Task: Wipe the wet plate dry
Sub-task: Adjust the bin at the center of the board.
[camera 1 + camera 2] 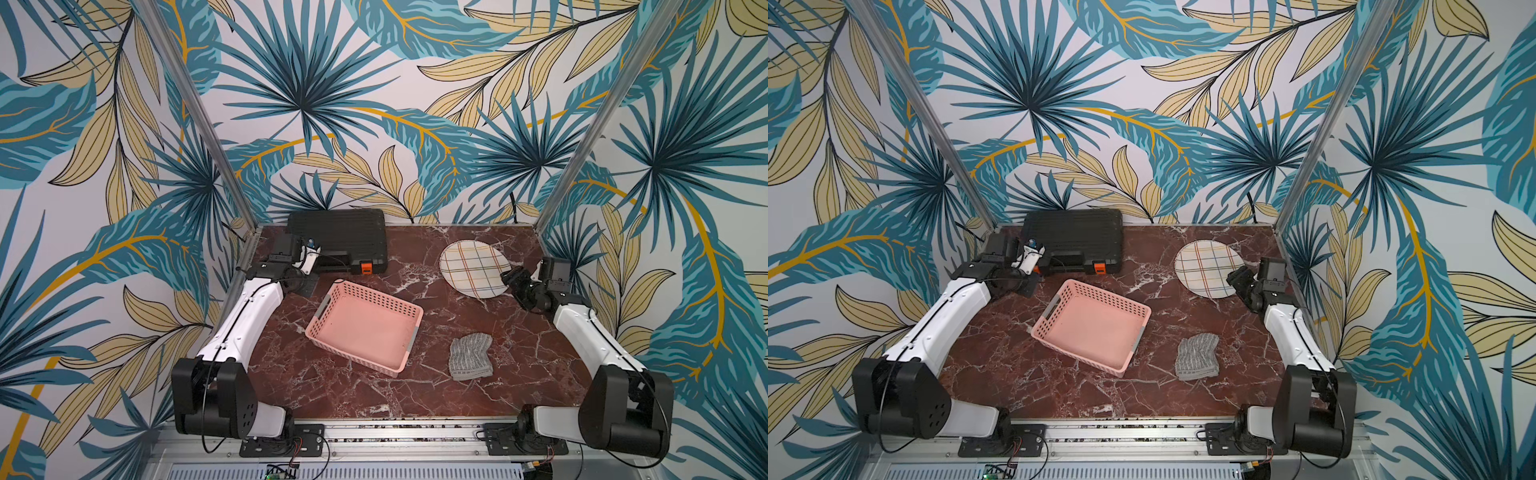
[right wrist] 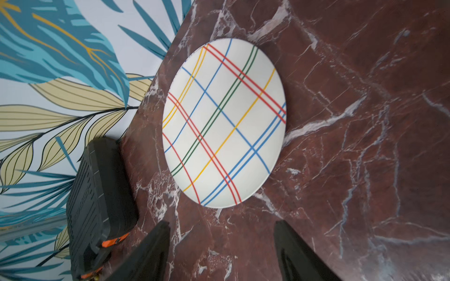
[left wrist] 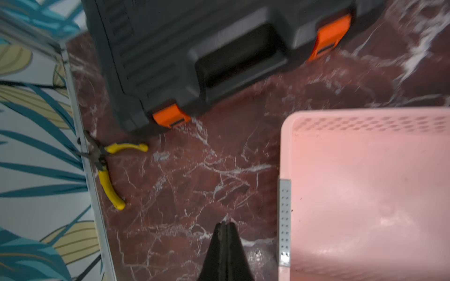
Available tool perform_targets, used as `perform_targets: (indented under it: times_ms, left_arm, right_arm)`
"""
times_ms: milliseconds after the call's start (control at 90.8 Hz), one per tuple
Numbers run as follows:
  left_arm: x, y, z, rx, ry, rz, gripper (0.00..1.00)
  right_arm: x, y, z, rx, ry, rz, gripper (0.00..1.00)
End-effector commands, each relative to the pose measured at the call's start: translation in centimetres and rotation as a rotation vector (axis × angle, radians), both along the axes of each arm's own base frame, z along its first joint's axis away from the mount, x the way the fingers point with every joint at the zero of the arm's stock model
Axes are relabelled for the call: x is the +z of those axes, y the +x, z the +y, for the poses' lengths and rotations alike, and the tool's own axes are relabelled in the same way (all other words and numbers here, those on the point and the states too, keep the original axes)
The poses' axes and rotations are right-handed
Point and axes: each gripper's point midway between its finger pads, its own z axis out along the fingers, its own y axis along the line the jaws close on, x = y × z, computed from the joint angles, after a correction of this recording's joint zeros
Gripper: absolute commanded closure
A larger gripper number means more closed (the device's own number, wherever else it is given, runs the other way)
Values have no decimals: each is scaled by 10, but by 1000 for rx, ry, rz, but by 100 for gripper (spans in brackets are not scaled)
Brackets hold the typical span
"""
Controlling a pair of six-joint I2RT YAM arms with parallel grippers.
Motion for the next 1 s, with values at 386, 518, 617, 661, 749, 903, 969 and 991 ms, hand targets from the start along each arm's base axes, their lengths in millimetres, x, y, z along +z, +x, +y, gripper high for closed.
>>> perform_targets:
  times_ms: [386,518,617,661,749,903,969,991]
  left_arm:
    - [-85,-73,-48,-259,-203,307,100]
    - [-83,-94,-77,-362,-330,346,100]
    - [-78,-111,-100,-449,-416,375,100]
    - [-75,-116,-110,-493,-436,374,100]
    - [-70,-116,-118,-516,-439,343,100]
    - [-49,-92,-114,-493,-387,194,69]
    - [-36,-76,-106,-466,-339,86,33]
    - [-31,-71,-103,-448,-328,47,16]
  right_arm:
    - [58,-27,41,189,-51,-247,25]
    - [68,-25,47,222,-61,-282,24]
    - [67,-22,45,217,-106,-272,24]
    - [65,-21,41,202,-139,-259,24]
    - [57,-19,31,162,-210,-232,24]
    - [42,-15,14,108,-351,-228,22]
    - [42,-13,10,97,-420,-261,19]
    - [39,-13,9,96,-445,-263,17]
